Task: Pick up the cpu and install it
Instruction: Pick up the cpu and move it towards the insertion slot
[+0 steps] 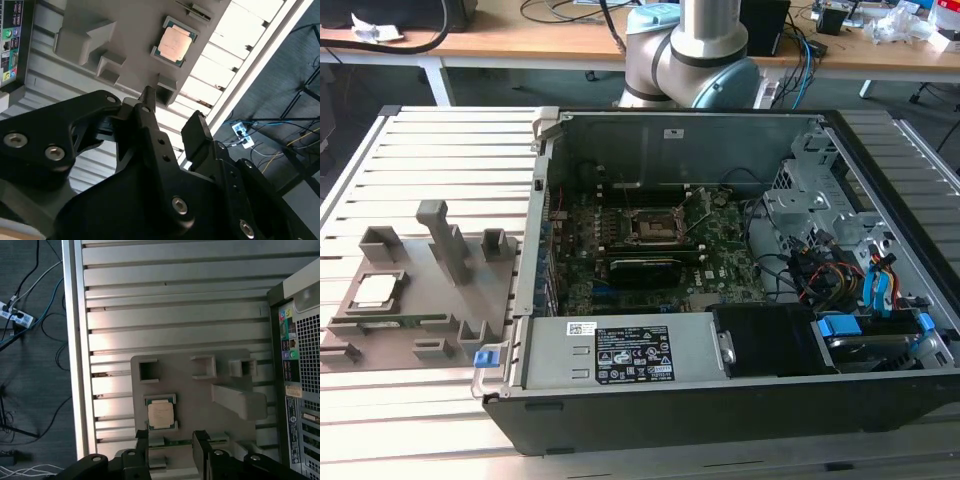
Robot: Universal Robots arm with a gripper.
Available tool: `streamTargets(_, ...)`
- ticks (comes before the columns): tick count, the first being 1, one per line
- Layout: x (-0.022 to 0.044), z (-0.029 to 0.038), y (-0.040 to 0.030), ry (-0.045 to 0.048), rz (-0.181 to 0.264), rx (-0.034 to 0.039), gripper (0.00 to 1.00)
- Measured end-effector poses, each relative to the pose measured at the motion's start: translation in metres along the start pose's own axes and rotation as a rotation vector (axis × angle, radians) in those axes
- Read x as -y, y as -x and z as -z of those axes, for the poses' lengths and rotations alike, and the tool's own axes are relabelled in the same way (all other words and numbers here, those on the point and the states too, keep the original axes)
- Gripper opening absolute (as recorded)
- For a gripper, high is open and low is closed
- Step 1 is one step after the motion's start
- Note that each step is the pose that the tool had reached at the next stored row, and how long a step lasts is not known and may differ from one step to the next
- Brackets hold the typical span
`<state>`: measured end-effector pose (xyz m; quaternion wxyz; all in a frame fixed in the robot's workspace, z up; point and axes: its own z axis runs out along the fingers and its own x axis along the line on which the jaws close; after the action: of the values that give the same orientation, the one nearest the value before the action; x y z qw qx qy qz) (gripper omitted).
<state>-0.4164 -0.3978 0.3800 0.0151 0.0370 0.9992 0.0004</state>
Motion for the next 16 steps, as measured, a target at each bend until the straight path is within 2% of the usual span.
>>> streamTargets(4,0.0000,-0.0017,-0.0001,-0.0014,0.000,0.0001,0.48)
streamTargets(9,0.0000,-0.0112,-0.0004,-0.0013,0.000,0.0001,0.48)
streamTargets(16,0.0001,-0.0182,-0.0007,-0.0014,0.000,0.0001,0.48)
